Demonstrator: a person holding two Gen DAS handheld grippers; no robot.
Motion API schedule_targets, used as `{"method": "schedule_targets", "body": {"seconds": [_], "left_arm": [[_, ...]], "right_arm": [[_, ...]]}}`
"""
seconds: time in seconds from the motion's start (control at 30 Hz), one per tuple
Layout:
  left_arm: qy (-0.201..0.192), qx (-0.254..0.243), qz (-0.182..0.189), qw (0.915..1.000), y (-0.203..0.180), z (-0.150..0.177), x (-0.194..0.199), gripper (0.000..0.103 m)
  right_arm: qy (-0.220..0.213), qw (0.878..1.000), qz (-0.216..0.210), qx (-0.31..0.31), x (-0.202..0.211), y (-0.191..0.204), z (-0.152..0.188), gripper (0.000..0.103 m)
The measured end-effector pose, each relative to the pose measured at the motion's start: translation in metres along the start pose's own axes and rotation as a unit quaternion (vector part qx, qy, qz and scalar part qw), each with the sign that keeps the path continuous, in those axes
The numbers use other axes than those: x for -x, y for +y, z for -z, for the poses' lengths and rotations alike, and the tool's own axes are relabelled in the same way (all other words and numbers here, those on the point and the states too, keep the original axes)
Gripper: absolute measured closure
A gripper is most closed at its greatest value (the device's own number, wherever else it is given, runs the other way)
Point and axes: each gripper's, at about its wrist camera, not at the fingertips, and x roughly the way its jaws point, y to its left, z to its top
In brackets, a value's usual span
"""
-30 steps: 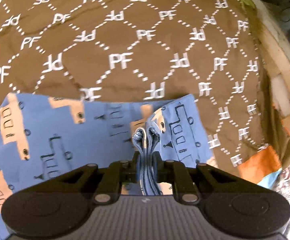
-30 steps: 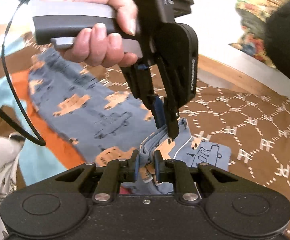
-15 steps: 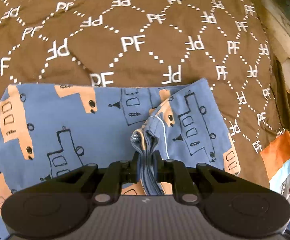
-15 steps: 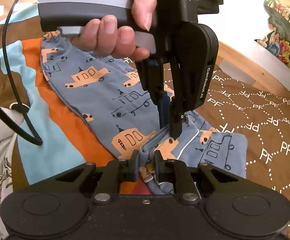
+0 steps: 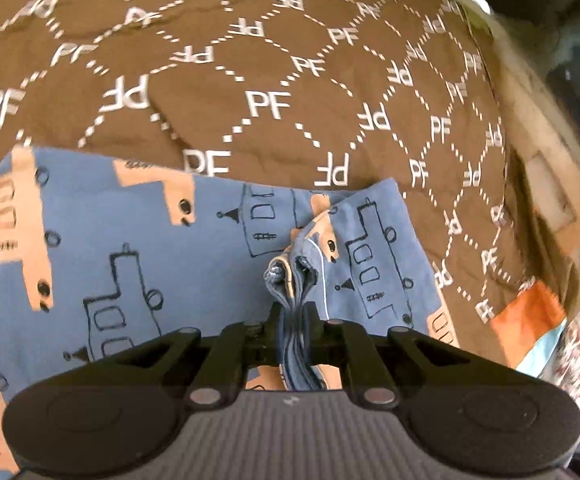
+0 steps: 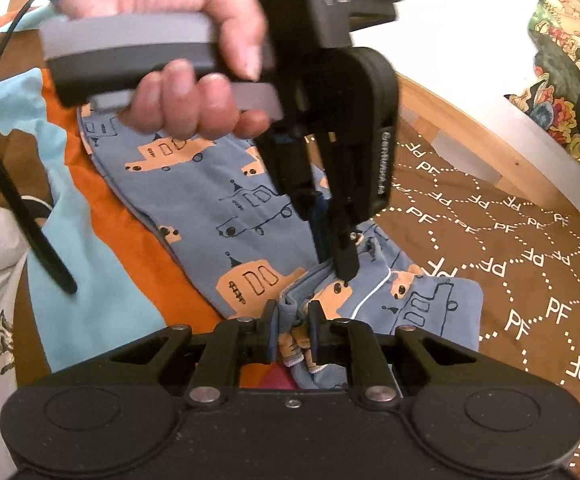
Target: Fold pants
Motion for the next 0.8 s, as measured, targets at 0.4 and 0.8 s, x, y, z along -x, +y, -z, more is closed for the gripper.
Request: {"method": "schedule_targets", "body": {"seconds": [0.4,0.8], "left_arm": [[-0.023,0.029,0.004,0.9993,0.049,0.004,0.05,0.095],[-0.015,0.048,-0.035,0.9981,0.118,0.018,0.09,0.094]], "right_arm": [[-0.025,0.999,-0.038,-0.012,-0.005,0.019,-0.059,0.087],[-0.034,0.99,-0.135,-0.002,-0.04,0.072,-0.103,0.087]]}}
